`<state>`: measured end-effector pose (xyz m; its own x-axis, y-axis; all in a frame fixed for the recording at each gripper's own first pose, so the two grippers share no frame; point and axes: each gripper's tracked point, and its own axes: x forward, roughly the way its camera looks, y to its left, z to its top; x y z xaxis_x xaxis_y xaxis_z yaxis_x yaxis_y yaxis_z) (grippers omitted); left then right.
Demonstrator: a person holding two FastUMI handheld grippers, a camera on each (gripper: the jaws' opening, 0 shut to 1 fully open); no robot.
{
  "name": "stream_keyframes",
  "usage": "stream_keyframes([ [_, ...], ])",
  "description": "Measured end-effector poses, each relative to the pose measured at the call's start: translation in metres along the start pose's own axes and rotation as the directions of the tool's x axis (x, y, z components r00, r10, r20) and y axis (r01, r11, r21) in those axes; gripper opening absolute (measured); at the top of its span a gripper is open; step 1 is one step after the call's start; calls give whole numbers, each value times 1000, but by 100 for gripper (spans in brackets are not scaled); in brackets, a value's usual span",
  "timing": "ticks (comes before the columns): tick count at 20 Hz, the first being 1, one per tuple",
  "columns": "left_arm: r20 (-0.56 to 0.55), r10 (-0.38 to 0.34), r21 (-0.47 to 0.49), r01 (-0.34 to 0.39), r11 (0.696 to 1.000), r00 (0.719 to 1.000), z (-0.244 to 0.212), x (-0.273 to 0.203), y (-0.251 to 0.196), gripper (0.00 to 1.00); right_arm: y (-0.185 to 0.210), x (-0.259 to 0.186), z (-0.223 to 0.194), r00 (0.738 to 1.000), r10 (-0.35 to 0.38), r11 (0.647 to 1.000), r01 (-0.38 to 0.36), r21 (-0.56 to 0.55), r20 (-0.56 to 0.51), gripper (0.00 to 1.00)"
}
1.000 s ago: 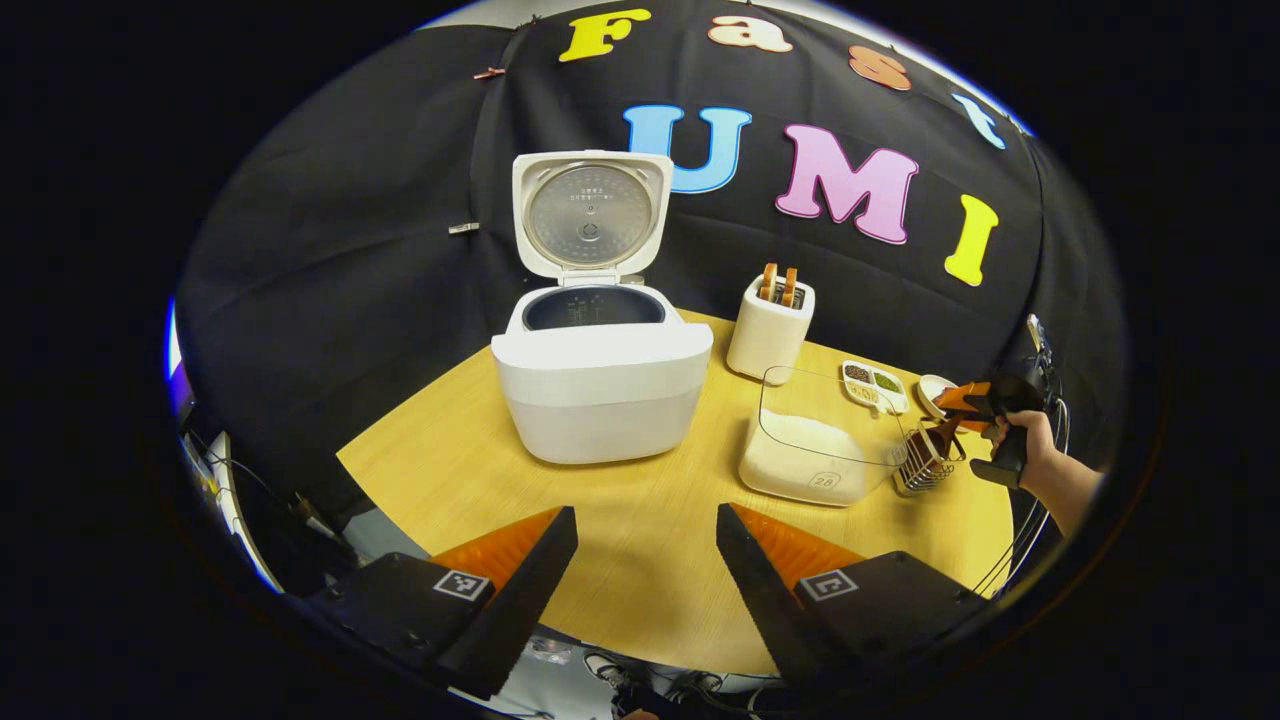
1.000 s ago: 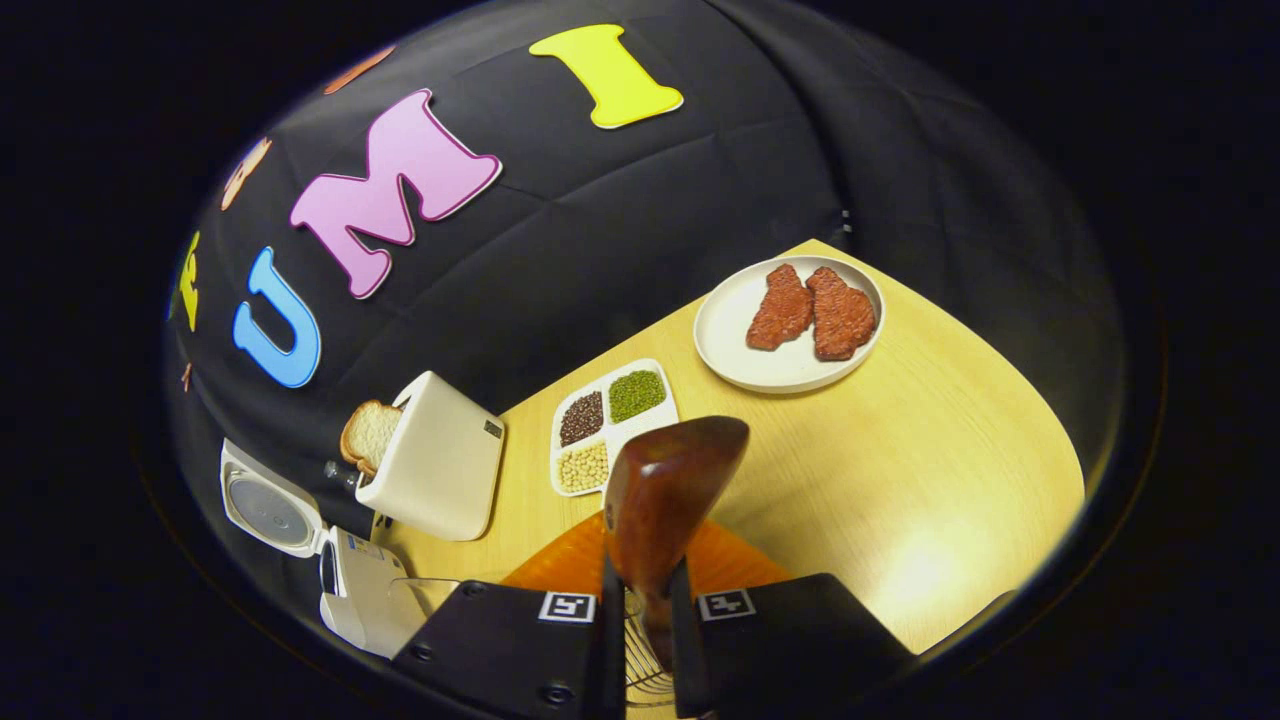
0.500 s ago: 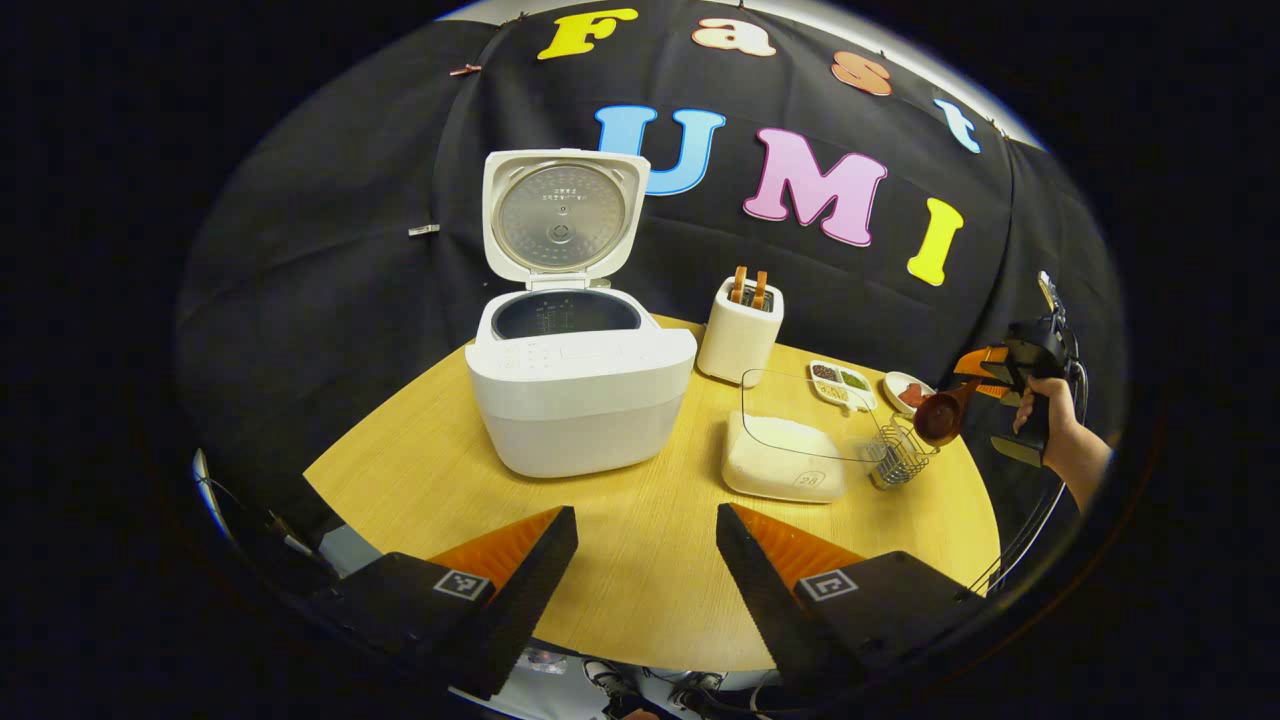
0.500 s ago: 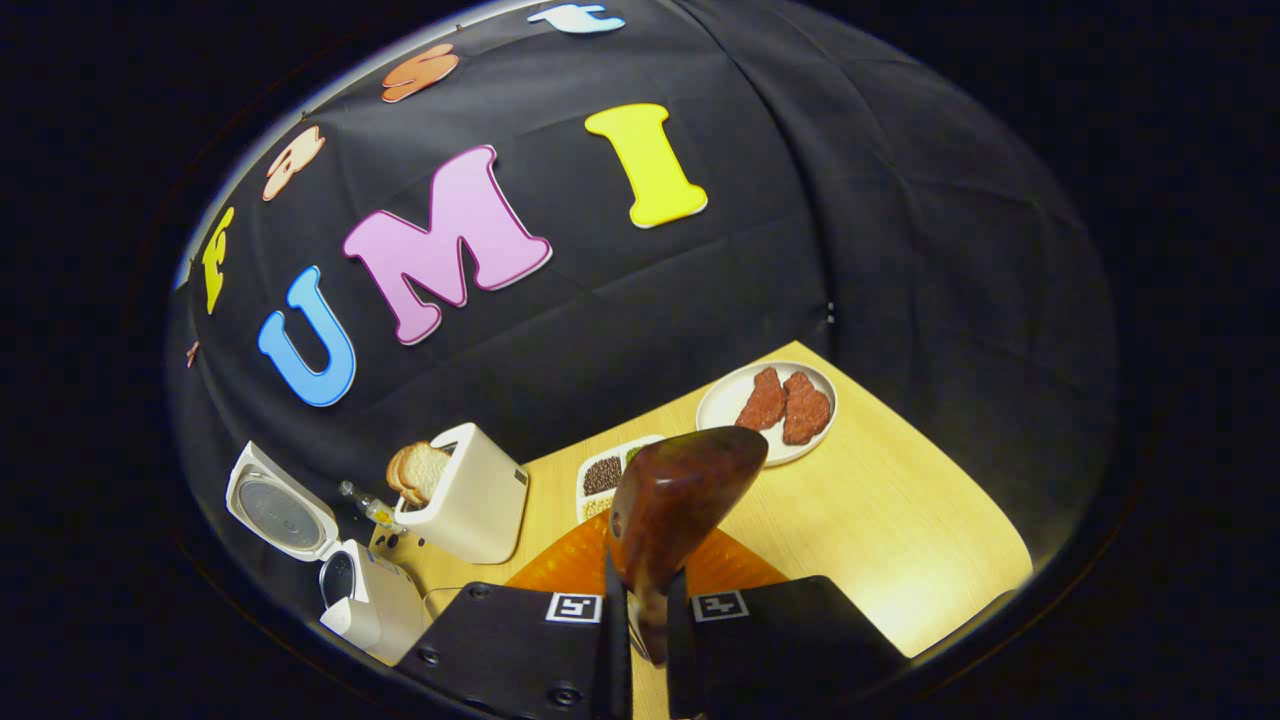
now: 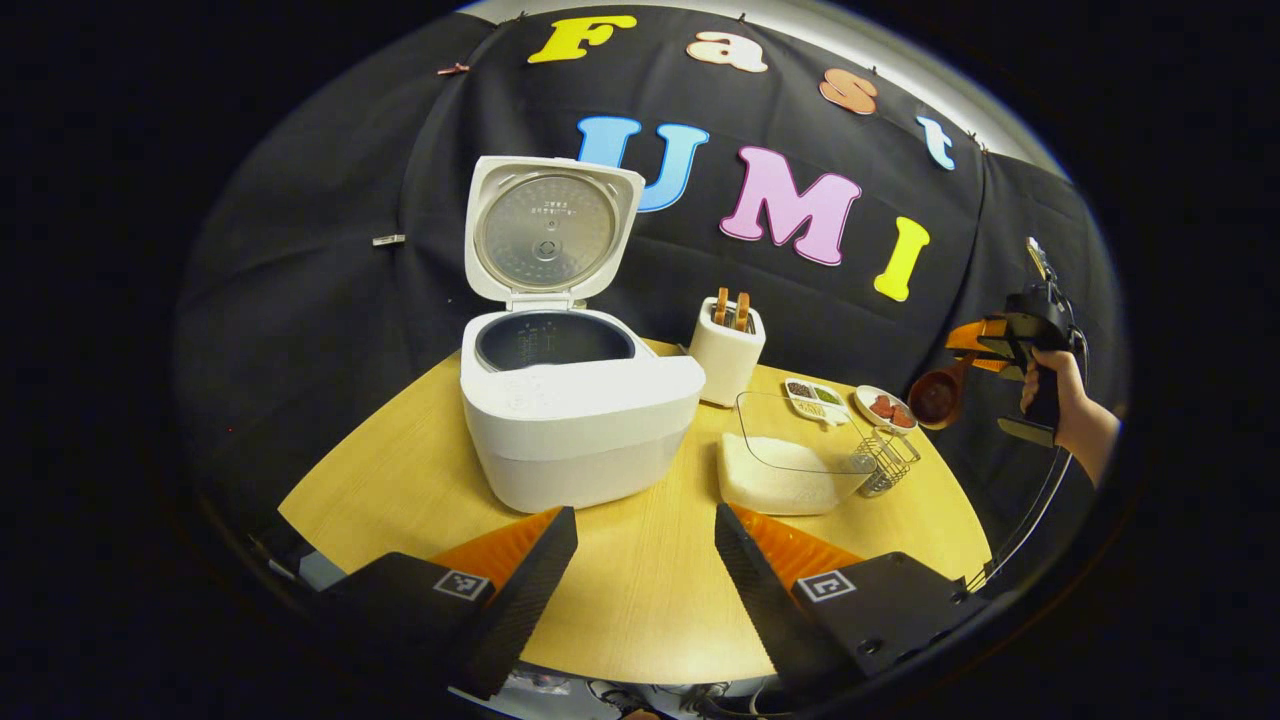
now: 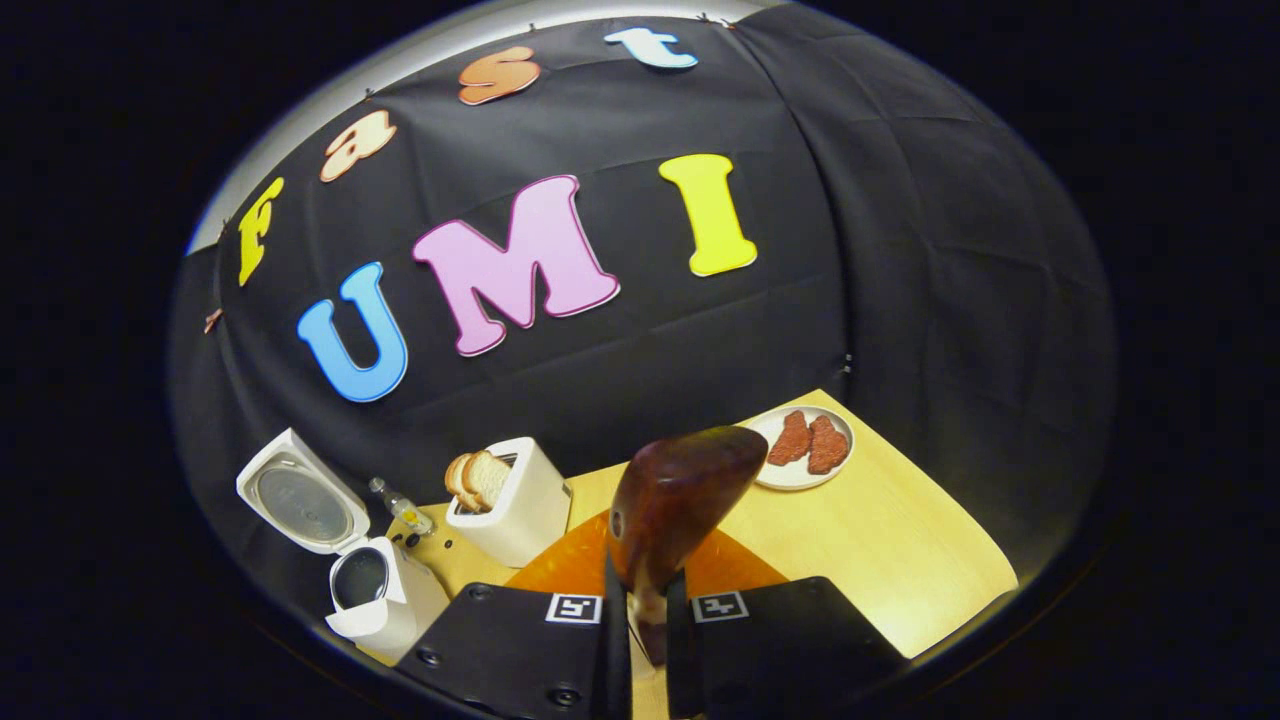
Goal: Close the left gripper, press the button to open the rice cooker; take a wooden spoon from the chopstick holder with the right hand, scoop a spoonful of rice and pour it into the rice cooker, then put the wooden spoon back into the chopstick holder.
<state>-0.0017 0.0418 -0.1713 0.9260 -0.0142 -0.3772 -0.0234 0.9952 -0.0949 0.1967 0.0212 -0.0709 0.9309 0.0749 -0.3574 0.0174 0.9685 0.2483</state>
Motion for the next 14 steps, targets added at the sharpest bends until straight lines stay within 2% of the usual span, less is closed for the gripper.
stream_keyframes([
  [1, -3, 2, 10, -2, 1000, 1000, -1, -1, 6, 96, 14, 3, -6, 1000, 16, 1000, -16, -14, -1, 18],
  [2, -4, 6, 26, -6, 1000, 1000, -1, -1, 13, 96, 26, 5, -13, 1000, 29, 999, -29, -29, -3, 14],
  [3, -4, 7, 41, -6, 999, 1000, -2, -1, 18, 96, 37, 9, -20, 999, 37, 998, -38, -46, -9, 18],
  [6, 1, 8, 45, -8, 999, 1000, 3, 1, 32, 96, 67, 28, -51, 997, 74, 992, -77, -100, -29, 18],
  [10, 4, -14, 59, 14, 998, 1000, 7, 11, 40, 96, 81, 60, -96, 994, 87, 967, -100, -234, -64, 18],
  [14, -10, -28, 75, 29, 997, 1000, 3, 24, 47, 96, 84, 82, -131, 995, 74, 962, -90, -257, -70, 18],
])
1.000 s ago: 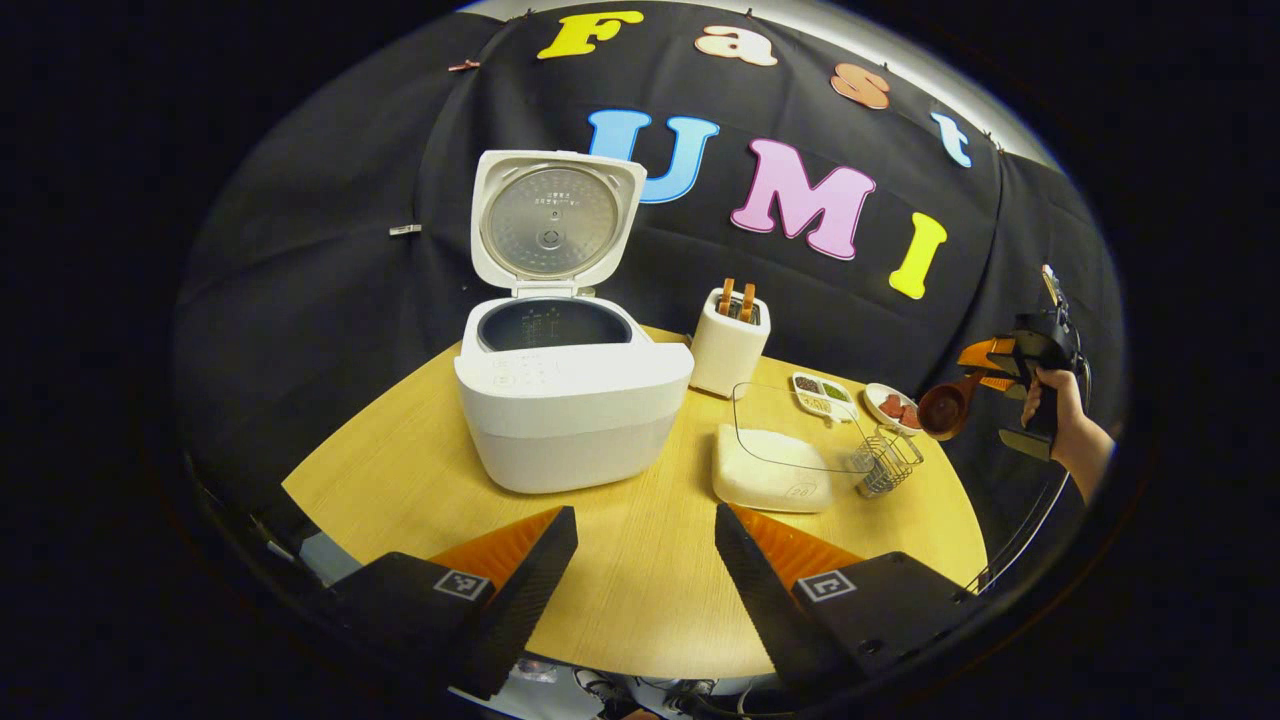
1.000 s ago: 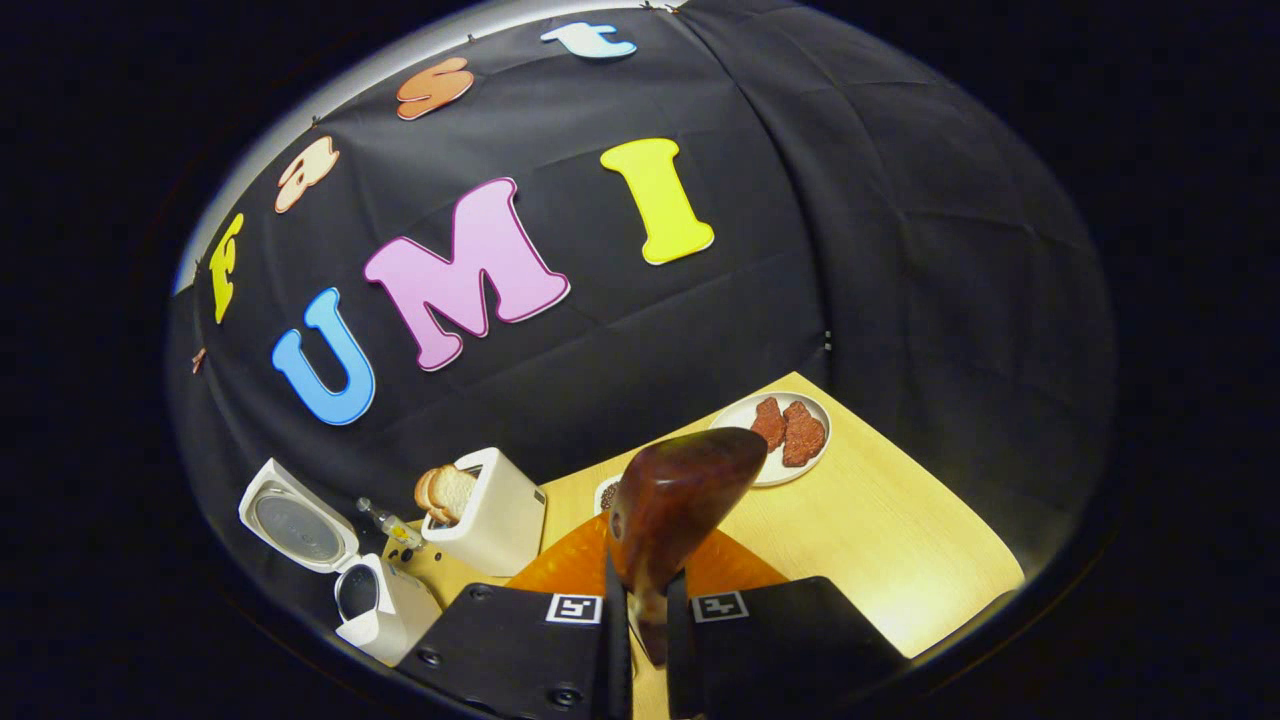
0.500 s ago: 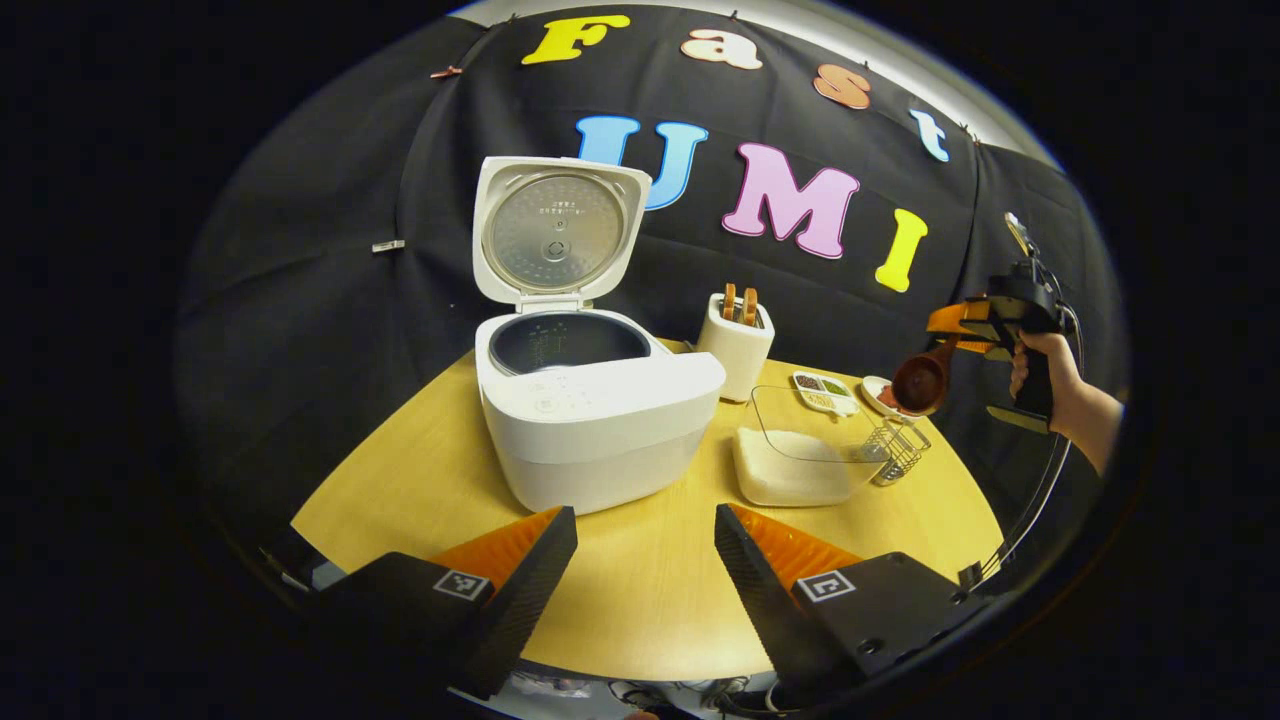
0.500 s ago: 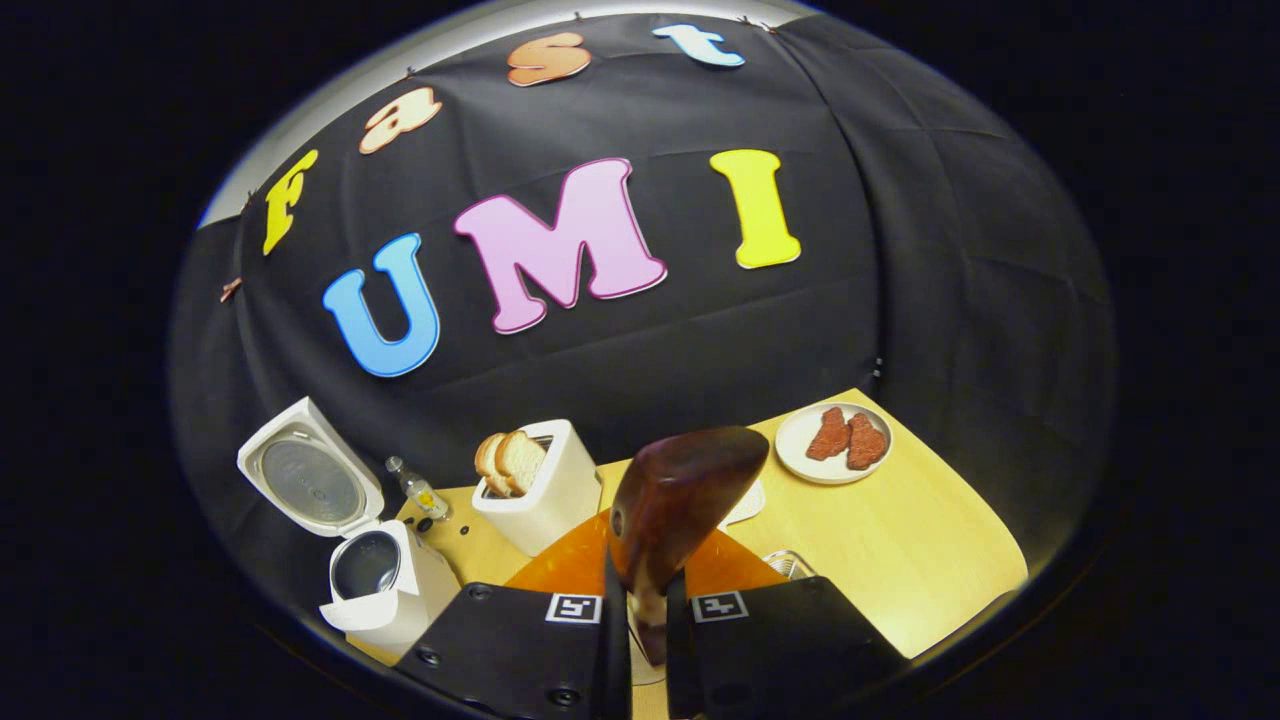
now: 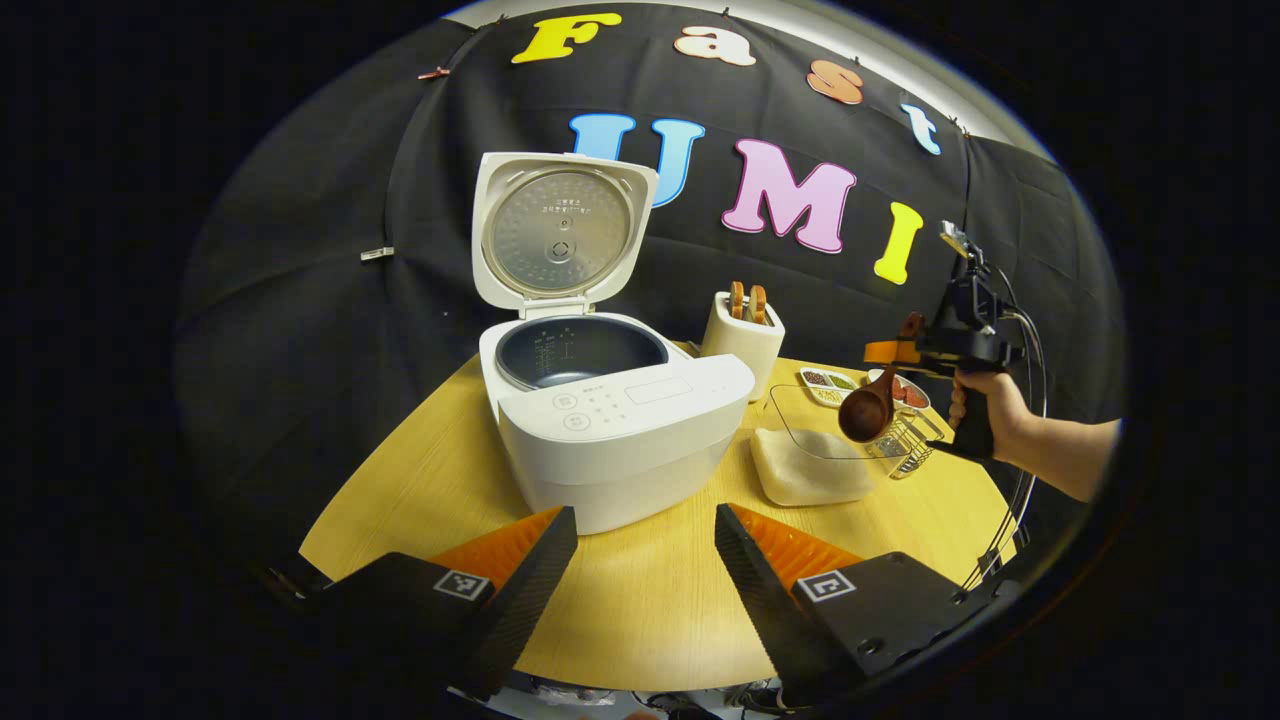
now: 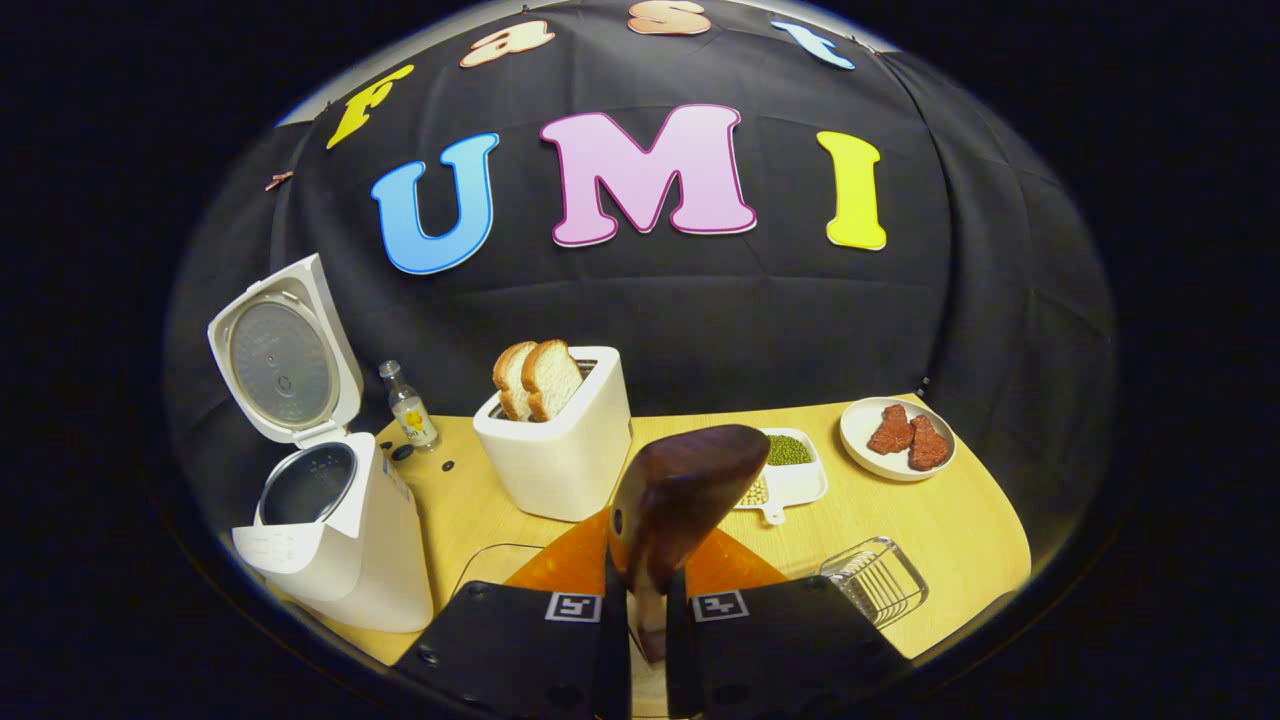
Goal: Close the left gripper, press the button to open the rice cooker; take a wooden spoon from the chopstick holder with the right hand, scoop a spoonful of rice and pour it into the rice cooker, then put the wooden spoon back into the chopstick holder.
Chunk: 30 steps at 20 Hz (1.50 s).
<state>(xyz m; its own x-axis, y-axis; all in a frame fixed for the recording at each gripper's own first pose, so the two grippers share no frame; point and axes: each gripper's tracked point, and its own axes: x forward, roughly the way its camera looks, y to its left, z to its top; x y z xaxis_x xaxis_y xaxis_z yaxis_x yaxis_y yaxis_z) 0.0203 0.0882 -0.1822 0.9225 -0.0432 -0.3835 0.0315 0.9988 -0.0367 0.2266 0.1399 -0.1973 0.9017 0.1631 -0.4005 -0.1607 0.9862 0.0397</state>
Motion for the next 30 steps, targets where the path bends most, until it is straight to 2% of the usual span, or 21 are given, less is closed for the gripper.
stream_keyframes([
  [5, -40, -21, -29, 20, 999, 999, -15, 9, -1, 96, -1, 24, -31, 998, -63, 998, 63, 20, -5, 18],
  [9, -62, -33, -77, 28, 997, 998, -27, 9, -5, 96, 19, 17, -52, 998, -63, 994, 64, 87, -14, 18],
  [13, -75, -38, -105, 30, 994, 996, -32, 8, -8, 96, 45, 5, -65, 998, -13, 984, 23, 177, -58, 18],
  [16, -63, -26, -96, 19, 995, 998, -29, 6, -6, 96, 68, -5, -74, 992, 47, 964, -15, 267, -114, 18],
  [19, -51, -28, -102, 23, 995, 998, -27, 3, -9, 96, 71, -14, -77, 986, 60, 941, -4, 338, -156, 18],
  [21, -39, -31, -103, 26, 994, 999, -23, 2, -11, 96, 68, -20, -79, 981, 74, 909, 9, 416, -182, 18],
  [23, -32, -35, -101, 32, 994, 999, -22, -1, -15, 96, 65, -26, -78, 975, 98, 860, 17, 509, -199, 18],
  [26, -31, -42, -95, 39, 995, 999, -22, -3, -22, 96, 54, -34, -70, 972, 120, 806, 24, 591, -202, 18],
  [30, -10, -33, -72, 32, 997, 999, -11, -4, -25, 96, 24, -42, -64, 973, 102, 706, 76, 704, -207, 18],
])
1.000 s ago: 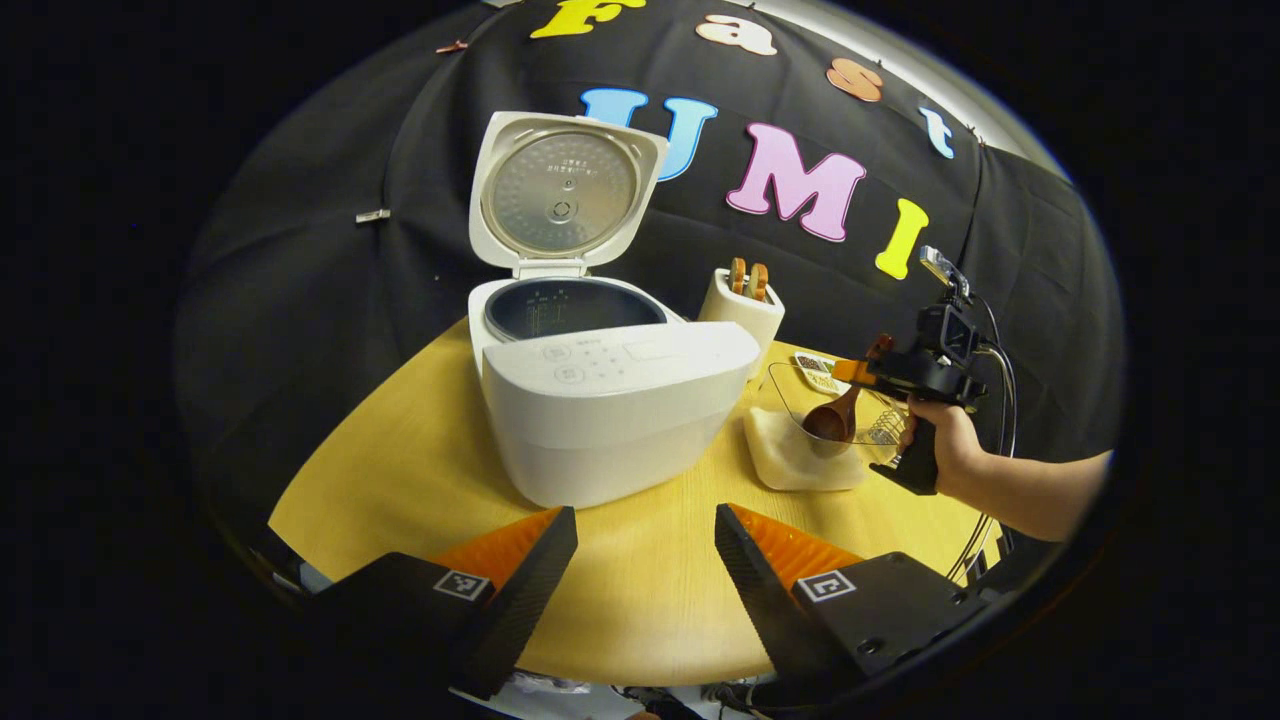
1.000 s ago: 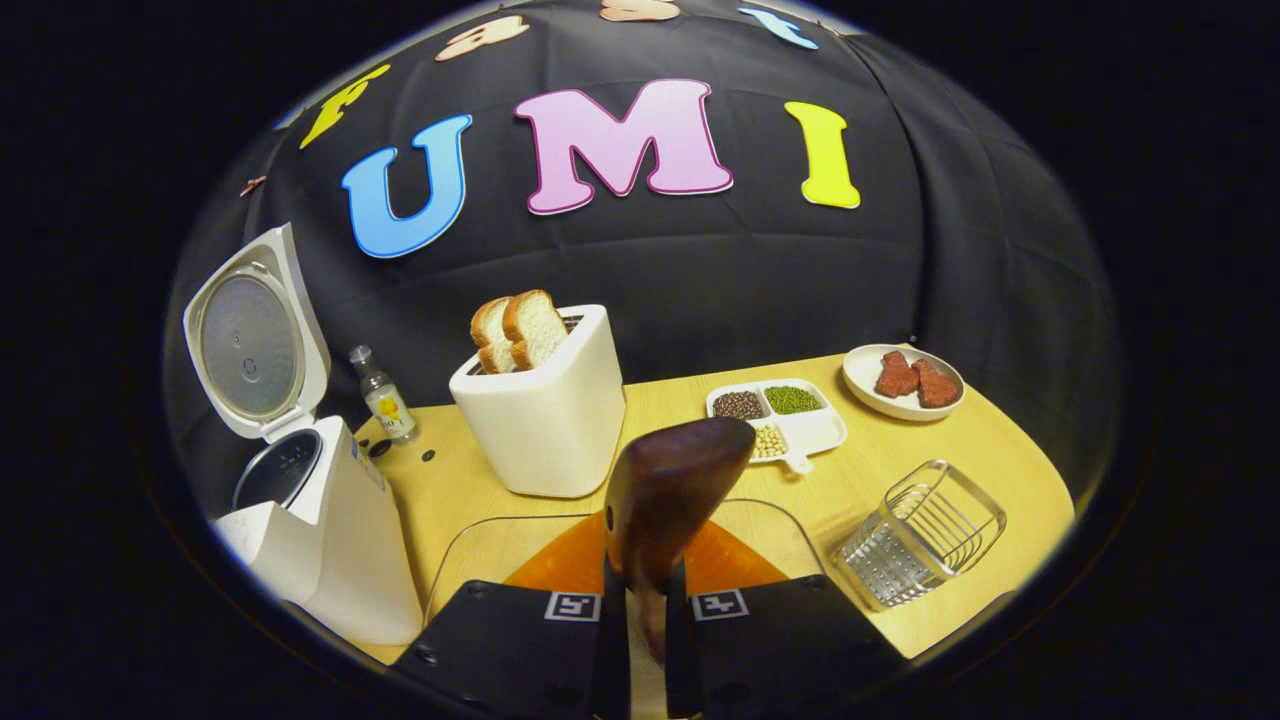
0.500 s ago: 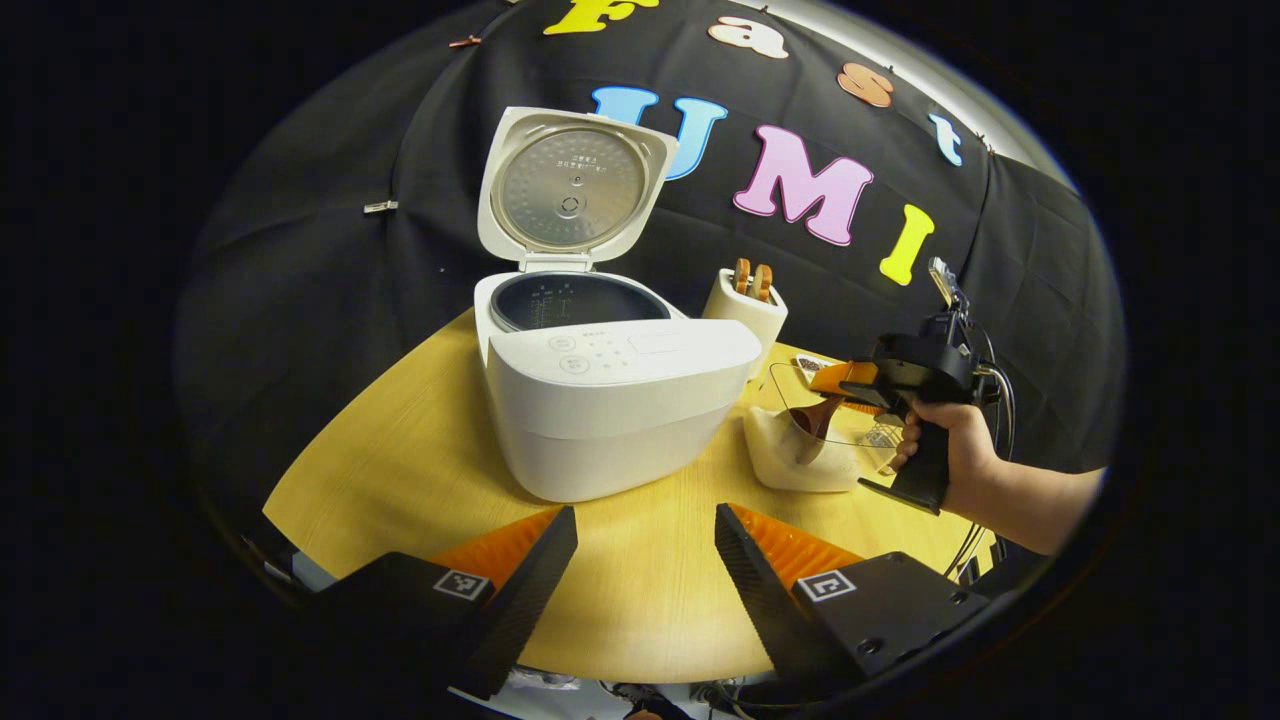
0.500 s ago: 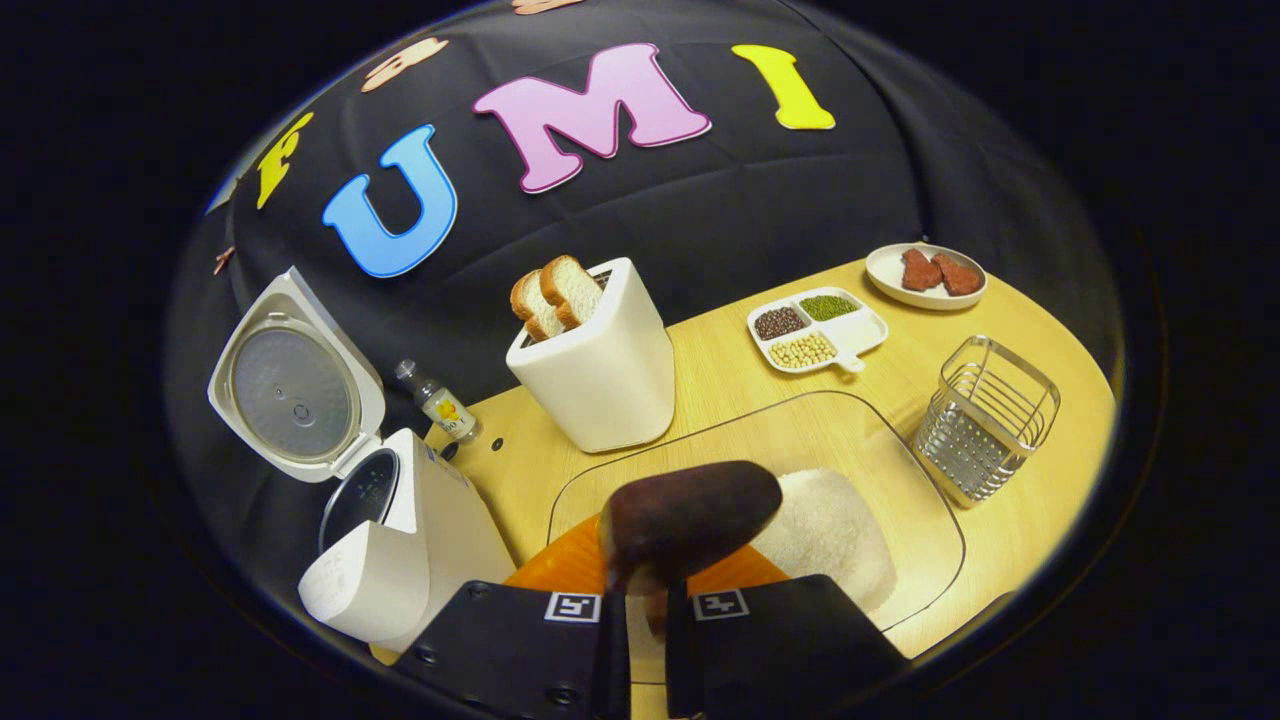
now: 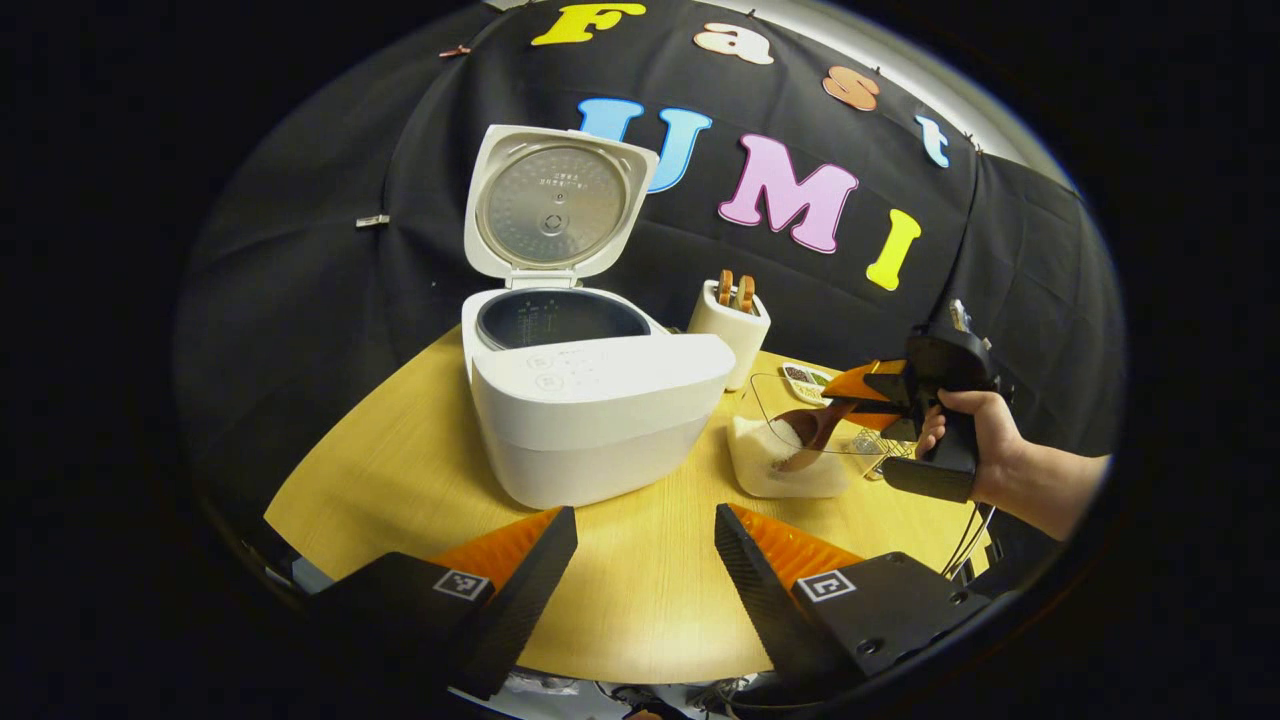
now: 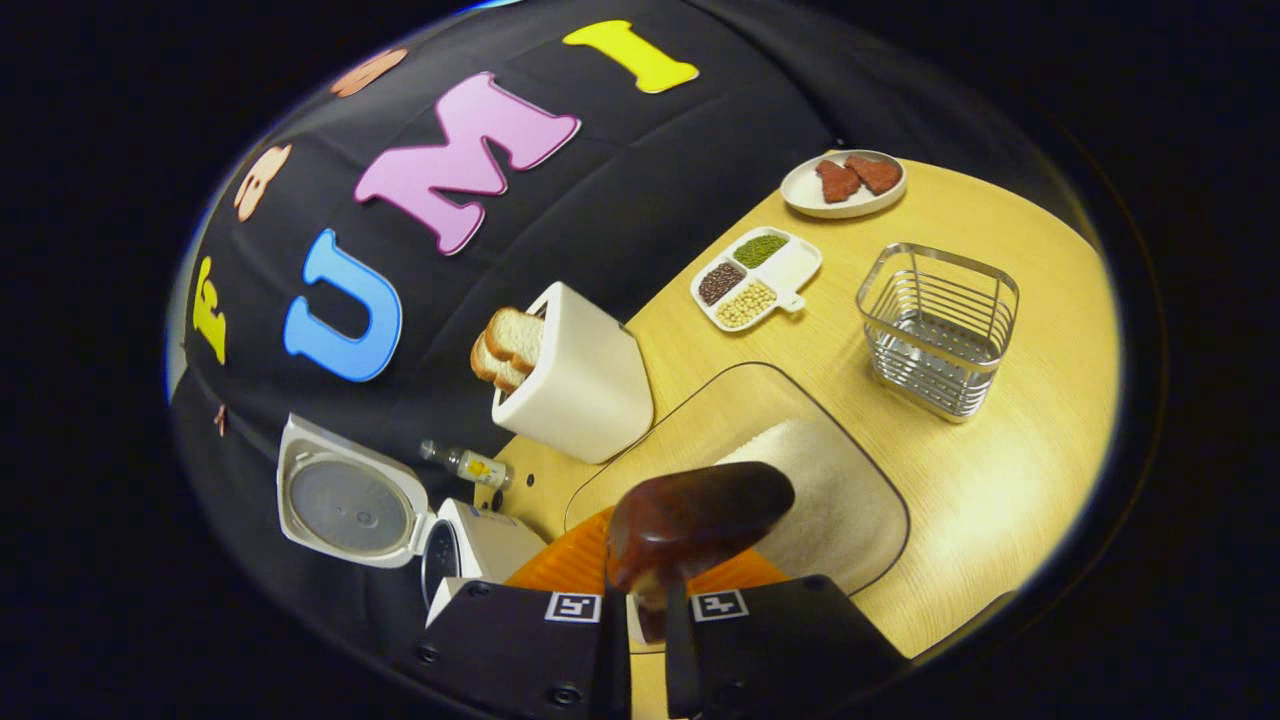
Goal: Close the left gripper, press the button to open the rice cooker; take a wooden spoon from the chopstick holder with the right hand, scoop a spoonful of rice and pour it into the rice cooker, then put the wooden spoon back into the chopstick holder.
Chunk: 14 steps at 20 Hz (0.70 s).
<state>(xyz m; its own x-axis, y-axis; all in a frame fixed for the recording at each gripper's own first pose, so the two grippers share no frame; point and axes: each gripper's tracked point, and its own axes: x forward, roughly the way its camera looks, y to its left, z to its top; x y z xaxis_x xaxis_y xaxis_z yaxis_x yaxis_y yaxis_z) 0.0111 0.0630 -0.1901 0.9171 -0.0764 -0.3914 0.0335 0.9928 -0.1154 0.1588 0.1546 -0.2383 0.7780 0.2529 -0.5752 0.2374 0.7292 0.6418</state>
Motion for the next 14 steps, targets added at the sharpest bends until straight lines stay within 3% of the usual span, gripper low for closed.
stream_keyframes([
  [7, 46, 39, -5, -39, 999, 998, 17, -8, 7, 96, -20, -26, 46, 999, -26, 984, 17, 177, 48, 18],
  [14, 63, 60, -21, -58, 998, 996, 18, -20, 14, 96, 14, -49, 70, 997, 28, 959, -46, 280, 67, 18],
])
